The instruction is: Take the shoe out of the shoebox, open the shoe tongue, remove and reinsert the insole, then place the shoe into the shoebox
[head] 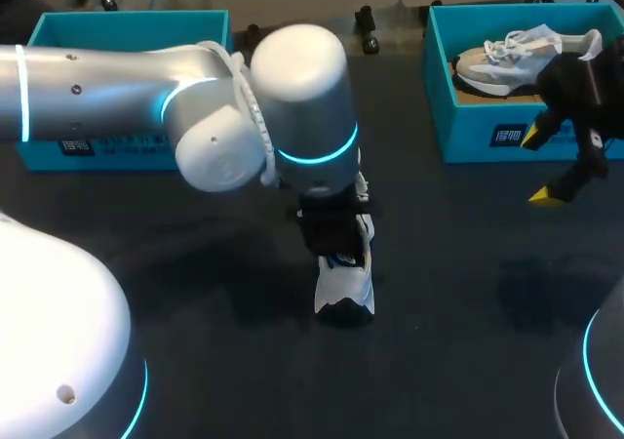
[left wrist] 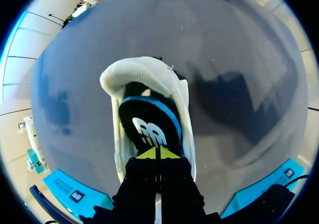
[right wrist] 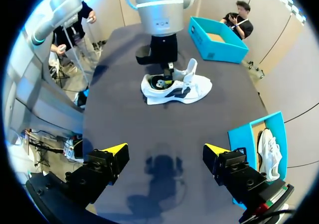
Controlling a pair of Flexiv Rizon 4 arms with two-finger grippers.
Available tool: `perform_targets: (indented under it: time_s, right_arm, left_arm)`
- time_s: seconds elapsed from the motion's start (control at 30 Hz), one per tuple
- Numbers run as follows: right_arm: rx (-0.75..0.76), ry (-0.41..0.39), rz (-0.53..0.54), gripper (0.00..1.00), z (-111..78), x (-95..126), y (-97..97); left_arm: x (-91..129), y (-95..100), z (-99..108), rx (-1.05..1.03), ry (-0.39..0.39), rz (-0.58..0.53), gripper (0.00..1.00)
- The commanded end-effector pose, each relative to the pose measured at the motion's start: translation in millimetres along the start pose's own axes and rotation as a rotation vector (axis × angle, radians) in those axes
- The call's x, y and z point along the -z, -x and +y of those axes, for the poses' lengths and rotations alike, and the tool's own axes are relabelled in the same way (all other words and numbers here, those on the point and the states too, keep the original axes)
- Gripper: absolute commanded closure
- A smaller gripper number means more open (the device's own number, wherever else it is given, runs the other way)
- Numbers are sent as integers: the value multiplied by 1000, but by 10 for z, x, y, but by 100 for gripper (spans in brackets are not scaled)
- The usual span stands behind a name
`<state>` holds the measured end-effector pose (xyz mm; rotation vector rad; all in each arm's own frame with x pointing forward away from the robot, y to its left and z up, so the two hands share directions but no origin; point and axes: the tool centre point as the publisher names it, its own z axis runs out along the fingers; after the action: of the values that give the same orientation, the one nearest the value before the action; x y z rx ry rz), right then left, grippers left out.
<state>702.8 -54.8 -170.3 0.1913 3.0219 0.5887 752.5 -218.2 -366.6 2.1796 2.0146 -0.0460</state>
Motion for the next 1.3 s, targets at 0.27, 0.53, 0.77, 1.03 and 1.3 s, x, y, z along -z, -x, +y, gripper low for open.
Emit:
perform_targets:
  time_s: [0.27,0.53,0.77,1.03,1.3]
  right_arm:
    - [0,-2,0,0,3,-8,0]
    - [0,-2,0,0,3,-8,0]
    - [0,-2,0,0,3,-8,0]
    - [0,-2,0,0,3,-8,0]
    - [0,-2,0,0,3,-8,0]
  left_arm:
    - [-202,1,-125,-6,35,33,100]
    - [-76,15,-120,6,40,11,100]
    - [70,2,-205,-31,-28,22,100]
    - [-172,22,-384,-30,-63,46,100]
    - [-341,48,-422,4,-58,56,100]
